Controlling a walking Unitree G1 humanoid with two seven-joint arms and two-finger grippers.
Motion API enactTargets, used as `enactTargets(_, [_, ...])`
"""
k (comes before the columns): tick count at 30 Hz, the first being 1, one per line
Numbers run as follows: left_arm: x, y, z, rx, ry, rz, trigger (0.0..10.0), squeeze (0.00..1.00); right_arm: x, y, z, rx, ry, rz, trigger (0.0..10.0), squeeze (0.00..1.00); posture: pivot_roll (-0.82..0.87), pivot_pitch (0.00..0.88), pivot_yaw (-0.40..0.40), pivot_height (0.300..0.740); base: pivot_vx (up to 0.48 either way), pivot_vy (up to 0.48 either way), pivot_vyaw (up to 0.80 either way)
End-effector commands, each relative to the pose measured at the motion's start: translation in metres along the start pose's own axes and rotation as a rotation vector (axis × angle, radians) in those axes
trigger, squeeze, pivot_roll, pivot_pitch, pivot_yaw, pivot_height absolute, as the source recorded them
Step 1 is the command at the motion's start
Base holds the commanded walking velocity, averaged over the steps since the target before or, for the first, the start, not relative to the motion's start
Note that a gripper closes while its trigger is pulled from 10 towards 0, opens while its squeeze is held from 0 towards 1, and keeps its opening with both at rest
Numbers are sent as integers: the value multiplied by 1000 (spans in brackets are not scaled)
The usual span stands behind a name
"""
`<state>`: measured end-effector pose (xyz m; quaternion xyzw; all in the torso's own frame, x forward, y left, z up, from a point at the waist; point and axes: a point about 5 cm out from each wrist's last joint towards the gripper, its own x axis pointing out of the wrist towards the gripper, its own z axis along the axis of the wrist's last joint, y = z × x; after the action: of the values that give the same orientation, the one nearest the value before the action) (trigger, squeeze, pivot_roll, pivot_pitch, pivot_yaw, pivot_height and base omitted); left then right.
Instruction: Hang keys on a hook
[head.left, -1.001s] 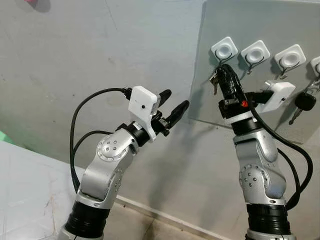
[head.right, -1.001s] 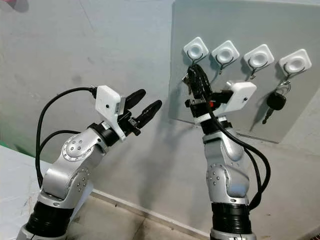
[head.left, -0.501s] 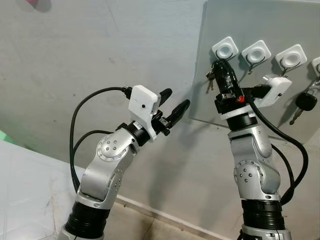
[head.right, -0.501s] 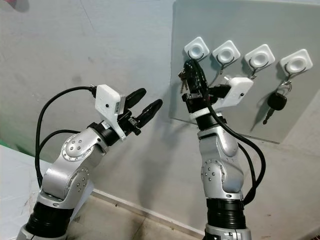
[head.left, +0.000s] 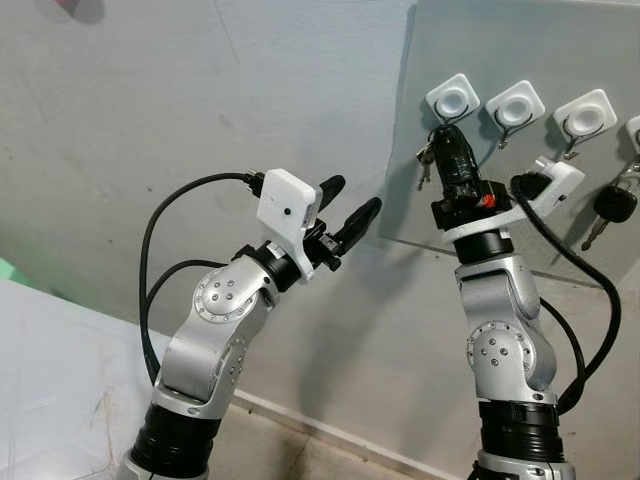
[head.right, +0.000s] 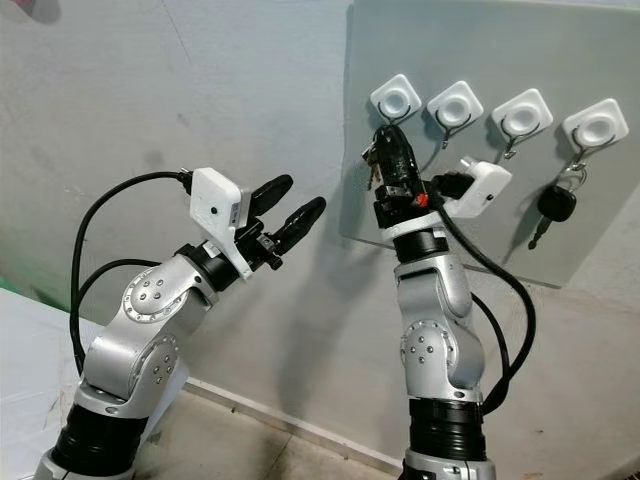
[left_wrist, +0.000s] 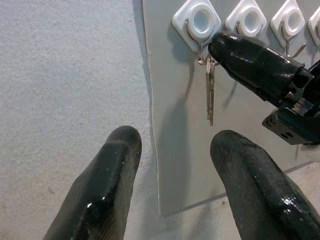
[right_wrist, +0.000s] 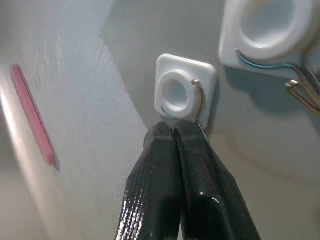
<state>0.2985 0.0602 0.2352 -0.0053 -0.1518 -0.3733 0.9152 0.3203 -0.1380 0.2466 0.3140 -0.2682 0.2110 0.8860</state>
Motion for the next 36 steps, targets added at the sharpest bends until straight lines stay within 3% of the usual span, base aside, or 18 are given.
enactTargets(1, [1,-1,5,8,-8,-7,10000,0,-4,-6,1,46,-4,-34,10000,0,154,0,52,736,0,0,0])
enactTargets(12, [0,1,5,12,-6,-3,10000,0,-6,-10,1,243,-56,-75,10000,0,161,0,54,736,0,0,0])
enactTargets(23, [0,0,5,15,-6,-2,10000,0,-8,-14,4,375,-108,-110,10000,0,161,0,54,736,0,0,0])
enactTargets(36, [0,-1,6,13,-8,1,10000,0,-6,-15,7,451,-141,-128,10000,0,165,0,52,736,0,0,0])
